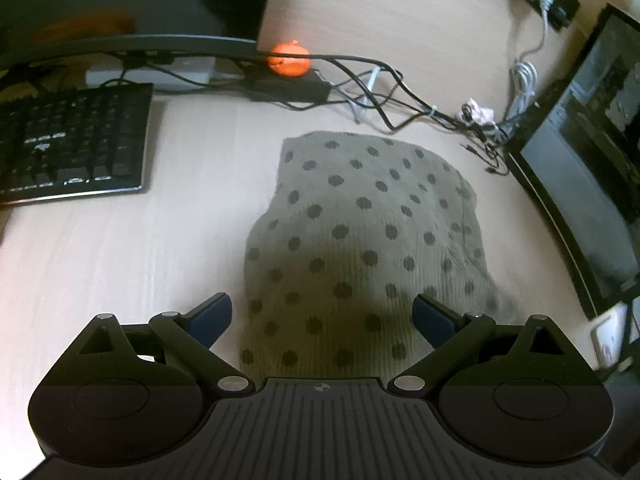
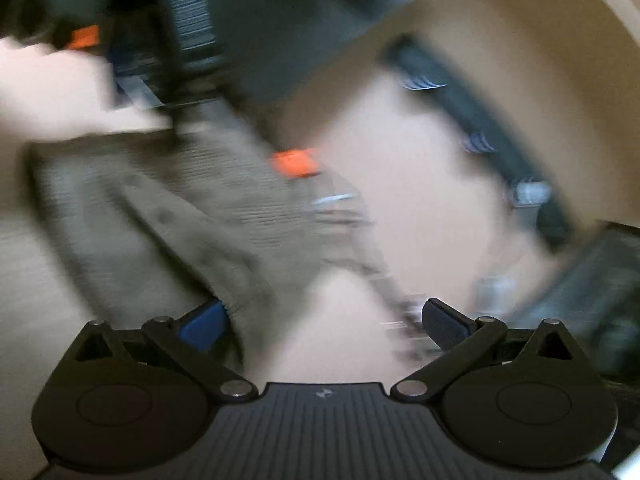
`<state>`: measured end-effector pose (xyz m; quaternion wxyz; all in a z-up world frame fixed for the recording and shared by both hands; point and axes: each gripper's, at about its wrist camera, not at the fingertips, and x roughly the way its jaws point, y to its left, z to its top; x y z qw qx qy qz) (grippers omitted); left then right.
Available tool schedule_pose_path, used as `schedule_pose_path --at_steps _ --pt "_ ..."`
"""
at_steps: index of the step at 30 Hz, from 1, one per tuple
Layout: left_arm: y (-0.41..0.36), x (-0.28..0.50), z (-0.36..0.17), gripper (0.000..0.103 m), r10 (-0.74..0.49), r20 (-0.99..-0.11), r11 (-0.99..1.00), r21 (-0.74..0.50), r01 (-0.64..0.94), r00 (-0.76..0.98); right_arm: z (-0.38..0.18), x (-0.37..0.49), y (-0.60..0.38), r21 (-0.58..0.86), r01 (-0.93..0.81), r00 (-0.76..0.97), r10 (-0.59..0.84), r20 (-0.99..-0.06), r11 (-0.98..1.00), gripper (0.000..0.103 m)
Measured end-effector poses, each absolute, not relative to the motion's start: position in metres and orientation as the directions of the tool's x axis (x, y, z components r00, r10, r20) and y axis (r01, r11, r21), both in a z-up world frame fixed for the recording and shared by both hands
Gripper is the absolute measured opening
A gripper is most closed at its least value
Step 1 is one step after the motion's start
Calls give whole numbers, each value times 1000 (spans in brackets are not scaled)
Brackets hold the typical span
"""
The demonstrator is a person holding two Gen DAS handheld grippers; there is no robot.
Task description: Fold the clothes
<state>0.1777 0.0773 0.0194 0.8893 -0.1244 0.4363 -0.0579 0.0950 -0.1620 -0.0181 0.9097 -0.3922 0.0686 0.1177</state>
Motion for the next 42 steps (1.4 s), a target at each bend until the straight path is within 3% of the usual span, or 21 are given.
schedule_pose_path --at_steps 1,4,6,9,10,13,17,21,24,27,33,36,40,42 --pt "75 177 19 100 -214 -763 964 -268 3 609 -13 95 -170 -697 -203 979 121 -166 688 103" --pt "70 173 14 100 -211 -779 969 -244 25 591 -4 105 -196 -662 -154 980 27 -197 733 103" --pt "66 170 10 100 -210 -789 973 -229 40 577 -4 114 -207 -628 -227 952 33 -305 744 103" --pt "60 166 3 100 -217 -809 974 -217 65 547 9 124 -223 -415 -492 803 215 -556 765 103" --pt "60 164 3 100 -216 -811 975 -212 71 544 17 125 -229 -327 -539 760 282 -585 776 103" --pt "59 160 3 100 -212 -816 977 -196 88 538 44 148 -241 -90 -577 690 425 -585 812 103" --pt "65 176 29 100 -257 -751 962 -261 85 608 58 205 -238 64 -468 718 421 -554 882 103" --pt "60 221 54 100 -108 -691 993 -115 39 715 58 223 -202 -14 -514 732 430 -528 858 103" --pt "61 248 53 100 -45 -691 998 -58 7 721 39 213 -161 -195 -528 773 372 -514 827 103" --pt "66 259 47 101 -34 -709 998 -55 -8 705 -3 206 -122 -383 -562 760 275 -589 734 103" --pt "77 280 33 100 -12 -743 998 -49 -36 670 31 206 -156 -251 -652 700 440 -563 716 103" --pt "84 257 44 100 -73 -720 992 -124 -24 690 44 236 -180 -153 -555 739 401 -541 817 103" --pt "70 206 37 100 -213 -719 971 -230 62 661 25 271 -176 -162 -533 739 363 -568 831 103" --pt "55 194 21 100 -211 -754 976 -195 95 622 14 286 -169 -186 -537 737 350 -578 823 103"
